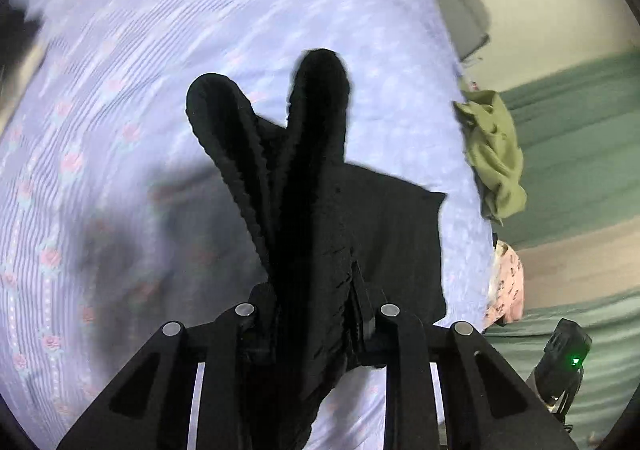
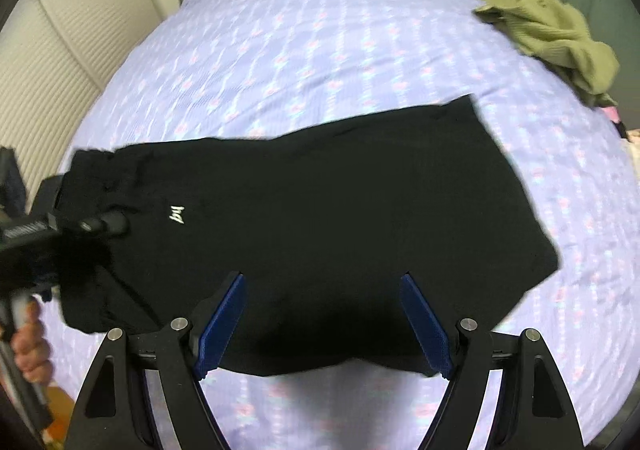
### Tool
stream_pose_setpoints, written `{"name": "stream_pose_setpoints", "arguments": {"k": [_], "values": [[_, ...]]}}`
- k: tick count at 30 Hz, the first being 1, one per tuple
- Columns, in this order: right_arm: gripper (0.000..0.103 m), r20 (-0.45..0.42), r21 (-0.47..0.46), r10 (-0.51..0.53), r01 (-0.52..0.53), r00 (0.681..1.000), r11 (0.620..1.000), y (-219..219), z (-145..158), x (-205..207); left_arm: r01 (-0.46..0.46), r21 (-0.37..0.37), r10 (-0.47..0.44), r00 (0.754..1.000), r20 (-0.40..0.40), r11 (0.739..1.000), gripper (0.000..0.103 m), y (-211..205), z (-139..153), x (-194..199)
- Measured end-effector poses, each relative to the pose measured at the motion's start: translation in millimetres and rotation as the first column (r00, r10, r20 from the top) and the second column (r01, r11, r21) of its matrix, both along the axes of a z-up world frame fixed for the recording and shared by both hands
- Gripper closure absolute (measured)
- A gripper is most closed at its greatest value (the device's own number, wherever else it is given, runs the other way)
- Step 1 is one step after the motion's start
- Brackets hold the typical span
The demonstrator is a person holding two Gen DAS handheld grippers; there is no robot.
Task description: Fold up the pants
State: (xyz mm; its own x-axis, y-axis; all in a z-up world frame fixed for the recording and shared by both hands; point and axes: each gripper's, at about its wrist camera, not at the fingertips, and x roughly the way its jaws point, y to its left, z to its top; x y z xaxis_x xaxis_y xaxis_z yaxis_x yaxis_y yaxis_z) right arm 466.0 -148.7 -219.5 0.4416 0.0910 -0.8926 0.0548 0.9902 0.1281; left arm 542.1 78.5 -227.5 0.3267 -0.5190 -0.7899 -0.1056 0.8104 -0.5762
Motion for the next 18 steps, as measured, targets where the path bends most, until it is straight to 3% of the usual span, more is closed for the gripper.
{"name": "stream_pose_setpoints", "arguments": {"k": [4, 8, 11, 18], "values": [[0.024, 0.056, -0.030, -0.035, 0.036, 0.998, 0.999, -44.2, 16.2, -11.7, 0.042, 0.036, -0.043, 0.998, 0.034, 0.998, 0.078, -64.9, 24.2, 14.7], [0.024, 0.105, -0.056, -0.074, 0.080, 0.992, 0.995, -94.9, 27.1, -22.3, 0.083, 0.083, -0.084, 0.996, 0.007, 0.993, 0.078, -126.6, 23.6, 34.0], [0.024, 0.111, -0.071, -0.095, 0.103, 0.989, 0.992, -125.7, 28.1, -24.7, 0.098, 0.099, -0.093, 0.994, -0.057, 0.990, 0.078, -186.2, 4.1, 52.8], [0.024, 0.087, -0.057, -0.168, 0.173, 0.982, 0.983, -204.0, 10.3, -33.5, 0.143, 0.134, -0.120, 0.979, -0.166, 0.981, 0.077, -266.4, -43.0, 64.9]]}}
